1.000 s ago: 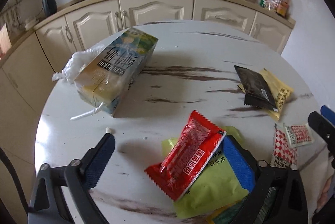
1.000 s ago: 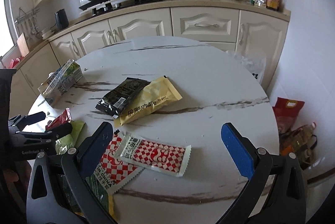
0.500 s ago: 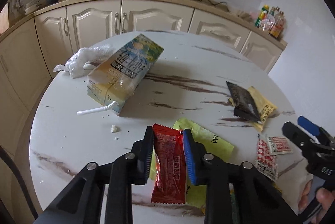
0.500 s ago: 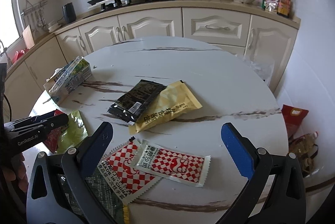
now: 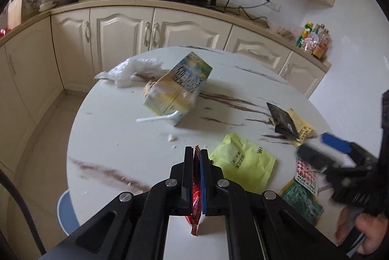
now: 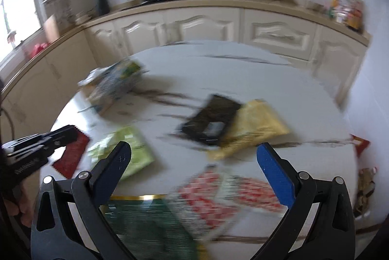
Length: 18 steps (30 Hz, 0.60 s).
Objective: Collect trash
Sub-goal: 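Grasp the yellow-green packet with the right tool while the left holds the red packet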
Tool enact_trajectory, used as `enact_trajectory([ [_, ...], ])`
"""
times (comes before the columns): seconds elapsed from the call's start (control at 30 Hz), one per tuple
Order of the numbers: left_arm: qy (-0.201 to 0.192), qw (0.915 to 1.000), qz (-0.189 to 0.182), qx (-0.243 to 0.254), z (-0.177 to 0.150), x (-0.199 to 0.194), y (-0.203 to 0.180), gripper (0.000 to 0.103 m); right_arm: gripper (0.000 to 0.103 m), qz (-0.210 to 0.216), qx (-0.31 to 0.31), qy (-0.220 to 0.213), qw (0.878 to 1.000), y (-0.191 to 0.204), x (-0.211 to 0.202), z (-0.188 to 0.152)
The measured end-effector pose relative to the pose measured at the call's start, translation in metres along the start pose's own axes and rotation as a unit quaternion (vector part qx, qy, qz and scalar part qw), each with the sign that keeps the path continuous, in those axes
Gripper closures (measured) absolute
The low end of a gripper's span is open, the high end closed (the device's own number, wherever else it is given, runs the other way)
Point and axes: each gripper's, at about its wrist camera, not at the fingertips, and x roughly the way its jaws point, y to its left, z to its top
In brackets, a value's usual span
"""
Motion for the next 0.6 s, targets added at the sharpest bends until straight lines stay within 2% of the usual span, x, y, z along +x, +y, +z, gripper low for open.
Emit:
enact_trajectory([
  [0.27,-0.021,0.9996,0.000,-0.020,-0.012,-0.038,0.025,0.103,0.000,0.043,-0.055,0.052,0.996,0.057,0.034,-0.006],
  [0.5,-0.020,0.9994,-0.006,-0.028,-0.019,-0.050,0.036,0.103,0.000,0.043,-0.084,0.091,0.991,0.082,0.060,-0.007],
  [0.57,-0.017,0.9993,-0.015,-0.030,-0.019,-0.049,0.036,0.103,0.003,0.042,-0.082,0.097,0.991,0.083,0.065,-0.007],
  [0.6,-0.017,0.9993,-0.018,-0.029,-0.020,-0.048,0.036,0.103,0.009,0.032,-0.084,0.094,0.991,0.084,0.065,-0.008],
])
